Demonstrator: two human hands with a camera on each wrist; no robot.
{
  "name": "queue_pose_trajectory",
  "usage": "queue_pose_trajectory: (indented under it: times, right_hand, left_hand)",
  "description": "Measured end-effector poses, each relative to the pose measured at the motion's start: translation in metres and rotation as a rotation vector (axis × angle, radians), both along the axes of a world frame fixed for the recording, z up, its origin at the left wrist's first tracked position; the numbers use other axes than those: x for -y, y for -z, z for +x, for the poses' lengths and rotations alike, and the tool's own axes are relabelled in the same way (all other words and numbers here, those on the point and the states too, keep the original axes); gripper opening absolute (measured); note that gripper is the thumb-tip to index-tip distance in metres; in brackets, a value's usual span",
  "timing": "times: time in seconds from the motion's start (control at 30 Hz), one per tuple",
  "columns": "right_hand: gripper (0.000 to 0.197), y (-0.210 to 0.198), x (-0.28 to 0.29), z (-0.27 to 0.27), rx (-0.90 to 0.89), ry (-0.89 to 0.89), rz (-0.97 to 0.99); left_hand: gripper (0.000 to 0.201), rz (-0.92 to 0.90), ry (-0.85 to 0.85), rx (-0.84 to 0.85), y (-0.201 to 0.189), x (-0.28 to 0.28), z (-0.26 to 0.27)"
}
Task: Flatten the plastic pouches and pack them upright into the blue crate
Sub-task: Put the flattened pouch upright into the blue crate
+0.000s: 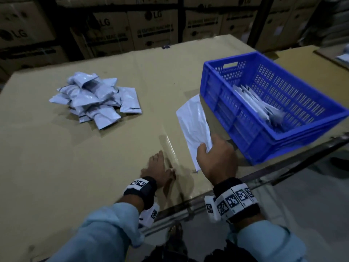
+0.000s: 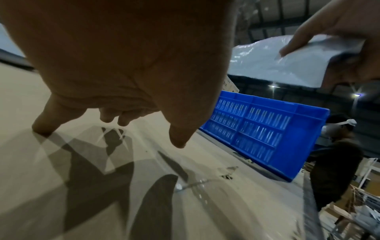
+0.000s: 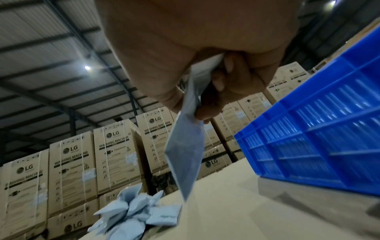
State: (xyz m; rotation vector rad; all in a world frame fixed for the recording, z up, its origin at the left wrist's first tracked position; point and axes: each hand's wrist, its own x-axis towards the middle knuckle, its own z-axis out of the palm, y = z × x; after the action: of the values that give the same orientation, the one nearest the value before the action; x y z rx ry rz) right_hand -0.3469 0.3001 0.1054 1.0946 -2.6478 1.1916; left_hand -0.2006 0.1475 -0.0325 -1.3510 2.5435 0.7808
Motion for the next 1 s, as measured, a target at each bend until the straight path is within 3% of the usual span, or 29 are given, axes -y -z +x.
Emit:
queue_pose_trajectory:
  times: [0.13, 0.3, 0.43, 0.63, 0.87, 1.0]
  right_hand:
    - [0.018, -0.027, 0.022, -0.033, -0.081, -0.022, -0.057]
    - [0.030, -0.054, 0.037, -0.076, -0.131, 0.033, -0.136]
    - [0.031, -0.076, 0.042, -0.117, -0.087, 0.039, -0.152]
    - [0.023, -0.101, 0.046, -0.204, 0.024, 0.013, -0.064]
    - [0.020, -0.111, 0.048, -0.293, 0.103, 0.002, 0.016]
    - [0.021, -0.100, 0.054, -0.341, 0.088, 0.042, 0.054]
  left_hand:
    - [0.089, -0.054, 0.006, 0.014, 0.014, 0.041, -0.048]
    - [0.093, -0.053, 0.061, 0.024, 0.015, 0.064, -0.076]
    - [0.100, -0.057, 0.027, 0.108, 0.007, 0.065, -0.096]
    - [0.082, -0.013, 0.100, 0.204, 0.008, 0.061, -0.145]
    - [0.117, -0.058, 0.184, 0.312, 0.009, 0.052, -0.197]
    - [0.133, -0.013, 0.100, 0.373, 0.013, 0.051, -0.207]
